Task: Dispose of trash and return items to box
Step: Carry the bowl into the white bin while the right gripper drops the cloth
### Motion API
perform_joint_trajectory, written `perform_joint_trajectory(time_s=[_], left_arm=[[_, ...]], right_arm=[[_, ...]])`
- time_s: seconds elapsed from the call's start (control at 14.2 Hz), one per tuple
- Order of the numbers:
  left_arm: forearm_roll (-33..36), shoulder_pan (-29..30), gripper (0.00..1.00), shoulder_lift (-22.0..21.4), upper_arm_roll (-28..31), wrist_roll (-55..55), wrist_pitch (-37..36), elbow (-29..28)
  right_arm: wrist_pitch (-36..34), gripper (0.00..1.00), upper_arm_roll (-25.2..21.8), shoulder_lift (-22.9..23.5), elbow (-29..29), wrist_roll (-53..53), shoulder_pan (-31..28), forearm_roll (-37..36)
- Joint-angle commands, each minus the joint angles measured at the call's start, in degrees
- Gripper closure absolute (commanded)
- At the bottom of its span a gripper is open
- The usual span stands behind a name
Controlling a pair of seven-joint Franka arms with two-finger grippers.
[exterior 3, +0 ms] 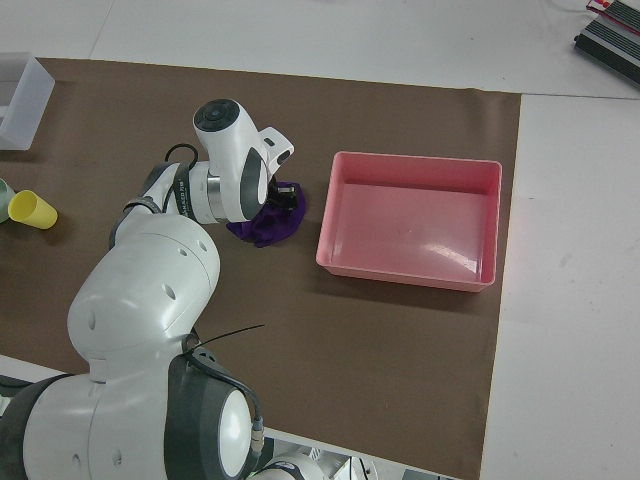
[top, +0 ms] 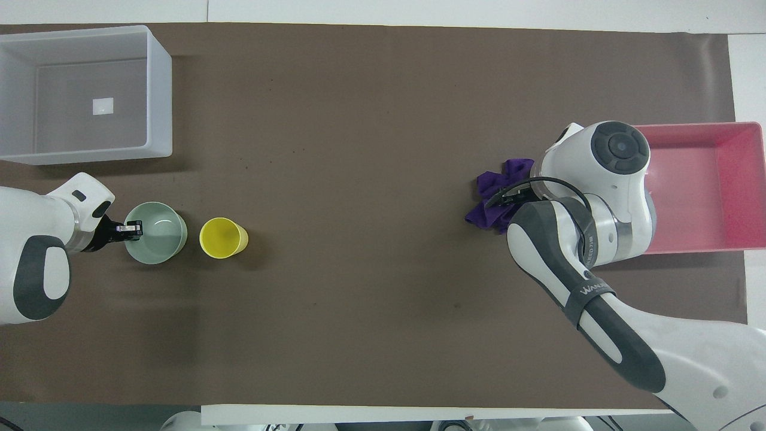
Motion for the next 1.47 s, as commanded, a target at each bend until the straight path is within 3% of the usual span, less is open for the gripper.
perform_joint_trajectory(time_s=[0.0,0.14,0.35,0.7,0.77,0.91,0.98,1.19,1.4], left_arm=[[-0.64,0.52,0.96,-0.33,-0.13,0.27,-0.73,0.06],[-0.64,0.43,1.00,-1.55,-0.13,0.27,-5.81,1.81],[-0.64,0.43,1.00,-4.36,-0.30,0.01,-17.84,8.64],[-3.95,0.69,1.00,-4.20,-0.04,-0.26,-32.90,24.64],[-6.68,1.74,1.00,-2.63,-0.04,-0.61,-32.04,27.37],[-9.51,3.68,1.00,1.50,-0.04,-1.48,-20.32,28.36],[-9.86,3.68,1.00,5.95,-0.04,-2.18,-16.17,29.84],[-9.61,3.77,1.00,20.98,0.31,-4.65,-11.91,42.82],[-9.69,4.21,1.00,28.31,1.45,-4.74,-6.92,48.22]], right_arm=[[0.86,0.83,0.09,0.11,-0.35,0.70,-0.07,0.34],[-0.11,0.98,0.00,-0.15,0.44,0.70,-0.24,0.34],[-3.96,1.00,0.00,-2.52,2.89,0.36,-0.15,0.25],[-19.60,1.00,-0.52,-5.95,15.27,0.27,-0.95,-0.10],[-21.62,1.00,-0.70,-7.00,16.95,0.27,-1.12,-0.45],[-25.93,1.00,-0.79,-9.98,19.42,0.09,-3.66,-0.72],[-27.78,1.00,-0.79,-11.48,20.04,-0.35,-5.24,-0.72],[-30.95,1.00,-0.79,-13.60,20.30,-10.06,-12.87,-0.80],[-30.18,1.00,-0.79,-14.91,16.99,-16.17,-18.42,-0.89]])
